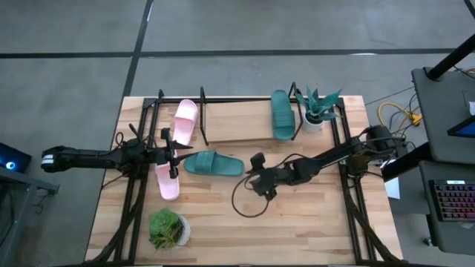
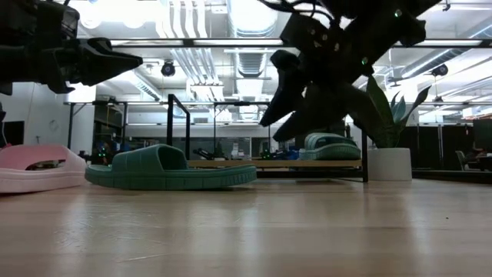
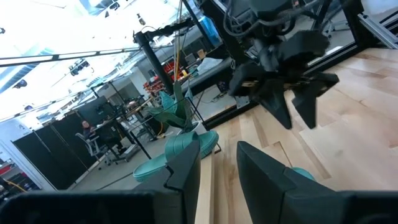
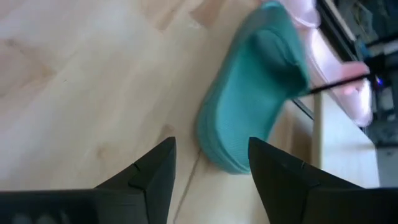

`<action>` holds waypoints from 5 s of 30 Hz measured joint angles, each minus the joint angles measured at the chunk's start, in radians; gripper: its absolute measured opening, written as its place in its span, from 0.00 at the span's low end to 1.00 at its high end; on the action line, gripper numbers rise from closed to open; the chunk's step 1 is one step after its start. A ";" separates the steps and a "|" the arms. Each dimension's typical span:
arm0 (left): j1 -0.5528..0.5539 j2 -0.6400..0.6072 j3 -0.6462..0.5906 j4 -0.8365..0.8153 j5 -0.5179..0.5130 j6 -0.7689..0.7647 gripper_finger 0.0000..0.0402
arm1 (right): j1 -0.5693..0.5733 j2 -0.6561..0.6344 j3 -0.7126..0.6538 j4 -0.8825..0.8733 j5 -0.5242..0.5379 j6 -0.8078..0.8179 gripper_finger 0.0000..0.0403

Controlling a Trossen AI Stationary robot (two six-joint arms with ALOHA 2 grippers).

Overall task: Pick and place slides into the shelf
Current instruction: Put the green slide on the shelf

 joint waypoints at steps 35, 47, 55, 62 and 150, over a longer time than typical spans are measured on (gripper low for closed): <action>0.000 0.005 0.000 0.002 0.000 0.000 0.23 | -0.015 0.355 0.228 0.003 0.306 -0.238 0.61; 0.000 0.005 0.000 0.002 0.000 0.000 0.23 | -0.032 0.360 0.261 -0.008 0.306 -0.196 0.44; 0.000 0.005 0.000 0.002 0.000 0.000 0.23 | -0.053 0.358 0.253 -0.034 0.303 -0.139 0.17; 0.000 0.005 0.000 0.002 0.000 0.000 0.23 | -0.059 0.348 0.251 -0.063 0.335 -0.132 0.10; 0.000 0.518 0.113 0.539 0.217 0.222 0.25 | 0.002 -0.328 0.206 -0.441 0.049 0.098 0.08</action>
